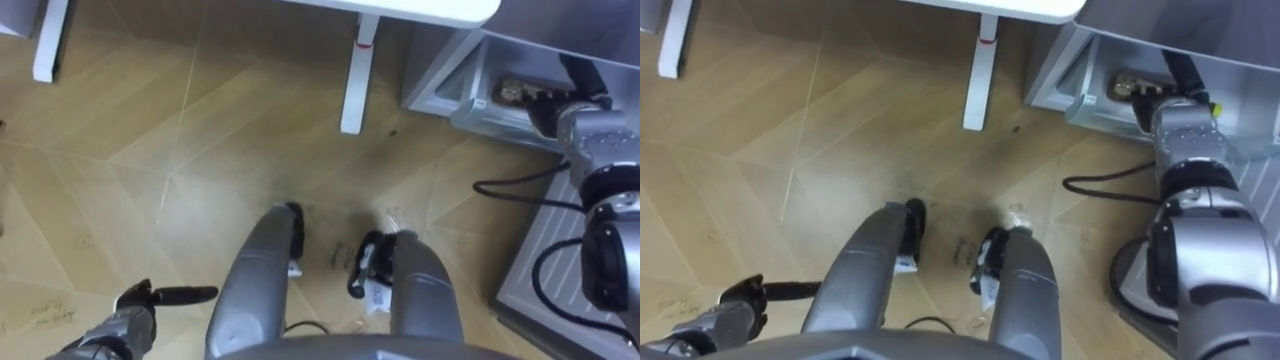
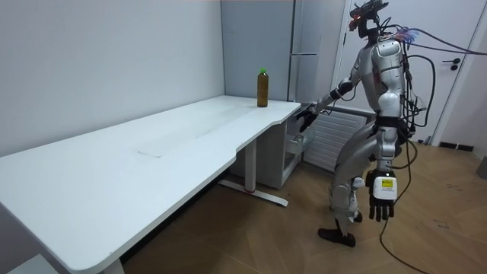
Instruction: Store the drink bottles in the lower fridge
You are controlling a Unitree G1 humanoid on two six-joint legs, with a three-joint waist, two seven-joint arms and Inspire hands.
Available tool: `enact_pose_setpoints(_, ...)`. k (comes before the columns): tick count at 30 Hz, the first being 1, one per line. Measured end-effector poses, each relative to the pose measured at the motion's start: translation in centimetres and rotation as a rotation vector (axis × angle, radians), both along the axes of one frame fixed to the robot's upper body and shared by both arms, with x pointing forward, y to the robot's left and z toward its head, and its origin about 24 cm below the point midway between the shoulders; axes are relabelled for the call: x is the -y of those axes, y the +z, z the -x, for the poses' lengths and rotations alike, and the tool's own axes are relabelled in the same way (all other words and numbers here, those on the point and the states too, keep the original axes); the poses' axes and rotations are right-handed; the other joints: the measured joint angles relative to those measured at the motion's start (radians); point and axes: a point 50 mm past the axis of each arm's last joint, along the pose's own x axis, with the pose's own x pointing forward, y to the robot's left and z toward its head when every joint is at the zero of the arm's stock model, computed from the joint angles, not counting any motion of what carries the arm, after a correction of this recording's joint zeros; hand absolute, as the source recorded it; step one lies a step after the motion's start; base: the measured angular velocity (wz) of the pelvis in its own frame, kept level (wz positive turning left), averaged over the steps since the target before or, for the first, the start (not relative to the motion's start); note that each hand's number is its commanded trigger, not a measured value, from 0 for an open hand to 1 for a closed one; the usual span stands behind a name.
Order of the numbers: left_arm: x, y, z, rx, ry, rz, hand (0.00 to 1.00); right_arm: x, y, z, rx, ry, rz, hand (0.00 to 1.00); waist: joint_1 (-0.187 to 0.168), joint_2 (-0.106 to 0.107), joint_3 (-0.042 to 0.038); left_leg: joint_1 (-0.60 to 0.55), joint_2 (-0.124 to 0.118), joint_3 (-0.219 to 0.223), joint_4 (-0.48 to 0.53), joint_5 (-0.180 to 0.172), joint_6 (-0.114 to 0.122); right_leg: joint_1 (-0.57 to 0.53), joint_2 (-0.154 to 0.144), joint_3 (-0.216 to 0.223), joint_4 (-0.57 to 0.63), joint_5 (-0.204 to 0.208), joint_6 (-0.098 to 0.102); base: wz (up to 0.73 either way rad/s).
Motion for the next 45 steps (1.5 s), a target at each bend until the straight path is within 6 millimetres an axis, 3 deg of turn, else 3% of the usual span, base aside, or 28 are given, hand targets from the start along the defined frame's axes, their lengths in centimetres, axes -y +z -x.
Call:
enact_pose_setpoints(7, 0.0, 0.0, 0.3, 0.014, 0.01, 0.054, 0.0, 0.4, -2.4, 2.0, -0.048, 0.05, 0.018, 0.0, -0.01, 0.013, -0.0033, 0.112, -0.006, -0.009, -0.07, 0.0, 0.001, 0.127, 0.001, -0.021, -0.093, 0.011, 0.015, 0.05)
enact_pose_setpoints(10, -0.6, 0.1, 0.3, 0.048, 0.071, 0.085, 0.0, 1.4, -3.8, 4.0, -0.069, 0.102, 0.054, 0.0, -0.009, 0.016, -0.0072, 0.185, -0.013, -0.01, -0.127, 0.004, 0.008, 0.201, 0.001, -0.025, -0.152, 0.017, 0.026, 0.06)
enact_pose_setpoints(13, -1.3, 0.1, 1.8, 0.05, 0.109, 0.102, 0.0, 2.7, -5.3, 6.8, -0.111, 0.174, 0.115, 0.0, -0.019, 0.018, -0.0134, 0.285, -0.022, -0.001, -0.194, 0.009, 0.014, 0.298, 0.0, -0.024, -0.224, 0.027, 0.041, -0.01)
enact_pose_setpoints(16, -2.3, 0.1, 4.0, 0.038, 0.185, 0.105, 0.0, 3.6, -6.5, 9.6, -0.139, 0.217, 0.156, 0.0, -0.047, 0.008, -0.0326, 0.375, -0.021, 0.011, -0.263, 0.01, 0.016, 0.391, 0.006, -0.024, -0.313, 0.047, 0.051, -0.13)
enact_pose_setpoints(18, -2.8, 0.1, 6.2, 0.017, 0.238, 0.094, 0.0, 4.0, -7.8, 12.5, -0.17, 0.269, 0.189, 0.0, -0.066, -0.016, -0.0588, 0.458, -0.021, 0.016, -0.322, 0.011, 0.017, 0.47, 0.02, -0.021, -0.381, 0.061, 0.061, -0.18)
enact_pose_setpoints(21, -2.8, 0.1, 7.6, -0.007, 0.245, 0.098, 0.0, 3.8, -9.3, 15.8, -0.247, 0.389, 0.234, 0.0, -0.074, -0.026, -0.0657, 0.58, -0.006, 0.031, -0.39, 0.01, 0.017, 0.61, 0.055, -0.014, -0.519, 0.113, 0.068, -0.24)
enact_pose_setpoints(25, -1.8, -0.2, 7.2, 0.018, 0.24, 0.127, 0.0, 2.0, -11.1, 19.1, -0.281, 0.501, 0.218, 0.0, -0.079, -0.024, -0.0619, 0.657, -0.002, 0.044, -0.439, 0.01, 0.017, 0.692, 0.068, 0.005, -0.606, 0.145, 0.074, -0.21)
enact_pose_setpoints(27, -1.3, -0.3, 6.7, 0.051, 0.227, 0.137, 0.0, -0.2, -12.8, 21.3, -0.367, 0.62, 0.207, 0.0, -0.08, -0.019, -0.0583, 0.679, 0.001, 0.066, -0.453, 0.01, 0.017, 0.709, 0.069, 0.007, -0.619, 0.151, 0.075, -0.18)
enact_pose_setpoints(30, -0.4, -0.6, 6.4, 0.076, 0.227, 0.155, 0.0, -3.5, -14.7, 24.1, -0.454, 0.749, 0.149, 0.0, -0.081, -0.006, -0.0535, 0.693, 0.001, 0.066, -0.466, 0.01, 0.017, 0.723, 0.07, 0.006, -0.62, 0.153, 0.075, -0.02)
enact_pose_setpoints(32, 0.2, -0.8, 6.8, 0.071, 0.239, 0.169, 0.0, -4.6, -15.3, 25.2, -0.489, 0.788, 0.126, 0.0, -0.082, 0.008, -0.0529, 0.697, -0.001, 0.064, -0.476, 0.008, 0.02, 0.726, 0.069, 0.006, -0.619, 0.155, 0.077, 0.0)
enact_pose_setpoints(33, 0.7, -0.9, 7.2, 0.065, 0.258, 0.181, 0.0, -4.9, -15.4, 25.4, -0.503, 0.799, 0.122, 0.0, -0.083, 0.018, -0.0526, 0.699, -0.003, 0.063, -0.481, 0.009, 0.022, 0.725, 0.068, 0.005, -0.619, 0.157, 0.078, -0.03)
enact_pose_setpoints(37, 1.9, -1.3, 8.0, 0.047, 0.287, 0.205, 0.0, -5.1, -15.8, 26.4, -0.589, 0.875, 0.155, 0.0, -0.081, 0.023, -0.048, 0.709, -0.003, 0.064, -0.482, 0.011, 0.024, 0.74, 0.068, 0.002, -0.623, 0.158, 0.078, 0.03)
enact_pose_setpoints(40, 2.5, -1.5, 8.9, 0.027, 0.323, 0.211, 0.0, -5.6, -16.1, 26.5, -0.661, 0.943, 0.202, 0.0, -0.083, 0.026, -0.0551, 0.711, -0.003, 0.063, -0.481, 0.012, 0.023, 0.742, 0.071, 0.003, -0.639, 0.159, 0.078, 0.0)
enact_pose_setpoints(43, 3.2, -1.7, 9.6, 0.011, 0.352, 0.215, 0.0, -6.0, -16.5, 27.3, -0.758, 1.001, 0.238, 0.0, -0.081, 0.018, -0.0526, 0.729, -0.006, 0.061, -0.487, 0.013, 0.023, 0.759, 0.07, 0.003, -0.654, 0.161, 0.079, 0.0)
enact_pose_setpoints(44, 3.3, -1.7, 9.8, 0.004, 0.362, 0.209, 0.0, -6.0, -16.6, 27.4, -0.794, 1.02, 0.258, 0.0, -0.083, 0.026, -0.058, 0.73, -0.006, 0.059, -0.486, 0.013, 0.023, 0.763, 0.07, 0.002, -0.654, 0.161, 0.079, 0.06)
enact_pose_setpoints(45, 3.3, -1.8, 9.8, 0.004, 0.376, 0.207, 0.0, -6.0, -16.6, 27.5, -0.815, 1.03, 0.272, 0.0, -0.084, 0.021, -0.0538, 0.73, -0.006, 0.055, -0.485, 0.013, 0.023, 0.772, 0.07, -0.003, -0.655, 0.161, 0.079, 0.09)
